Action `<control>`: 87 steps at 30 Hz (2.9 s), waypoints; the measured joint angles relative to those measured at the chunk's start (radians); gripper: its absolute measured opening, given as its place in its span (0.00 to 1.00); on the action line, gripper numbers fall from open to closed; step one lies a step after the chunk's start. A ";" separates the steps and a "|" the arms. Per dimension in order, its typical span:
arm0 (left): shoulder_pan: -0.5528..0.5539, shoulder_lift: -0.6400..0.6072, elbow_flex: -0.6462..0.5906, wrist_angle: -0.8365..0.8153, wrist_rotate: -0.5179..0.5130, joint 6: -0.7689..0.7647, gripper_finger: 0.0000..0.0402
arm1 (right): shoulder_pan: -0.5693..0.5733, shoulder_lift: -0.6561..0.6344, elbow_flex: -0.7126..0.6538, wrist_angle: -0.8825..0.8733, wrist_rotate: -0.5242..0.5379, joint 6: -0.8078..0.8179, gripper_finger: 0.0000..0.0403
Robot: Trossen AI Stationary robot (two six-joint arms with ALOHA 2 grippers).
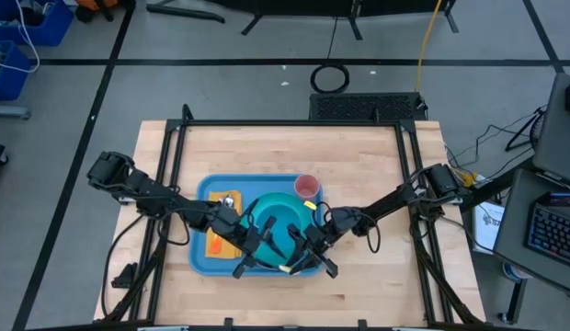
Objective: Set up tray
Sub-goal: Put the yellow knife on the blue serving tray to the left of the orange spoon
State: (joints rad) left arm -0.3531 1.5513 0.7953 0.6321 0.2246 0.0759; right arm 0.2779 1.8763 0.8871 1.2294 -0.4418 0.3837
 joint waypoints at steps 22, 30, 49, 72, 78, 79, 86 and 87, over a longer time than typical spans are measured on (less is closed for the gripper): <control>-0.003 0.000 0.000 0.102 0.011 -0.062 0.42 | 0.011 -0.001 0.000 -0.047 0.052 -0.005 0.12; -0.009 -0.001 0.000 0.106 0.001 -0.059 0.41 | 0.011 -0.001 0.000 -0.045 0.076 -0.015 0.12; -0.027 -0.001 0.000 0.126 -0.008 -0.017 0.07 | 0.011 -0.001 0.000 -0.038 0.086 -0.027 0.12; -0.090 -0.054 -0.001 -0.149 -0.152 -0.238 0.07 | 0.017 0.000 -0.001 -0.144 0.126 -0.003 0.44; -0.159 -0.132 -0.001 -0.295 -0.337 -0.278 0.07 | 0.017 0.000 -0.001 -0.170 0.124 -0.003 0.42; -0.169 -0.144 -0.001 -0.323 -0.367 -0.297 0.07 | 0.017 0.000 -0.001 -0.172 0.124 -0.003 0.42; -0.266 -0.238 -0.001 -0.678 -0.655 -0.525 0.07 | 0.017 0.000 -0.001 -0.188 0.070 0.027 0.42; -0.281 -0.250 -0.001 -0.726 -0.705 -0.569 0.07 | 0.017 0.000 -0.001 -0.189 0.070 0.027 0.42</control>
State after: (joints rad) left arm -0.6345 1.3013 0.7948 -0.0940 -0.4802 -0.4934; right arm 0.2948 1.8763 0.8864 1.0405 -0.3718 0.4110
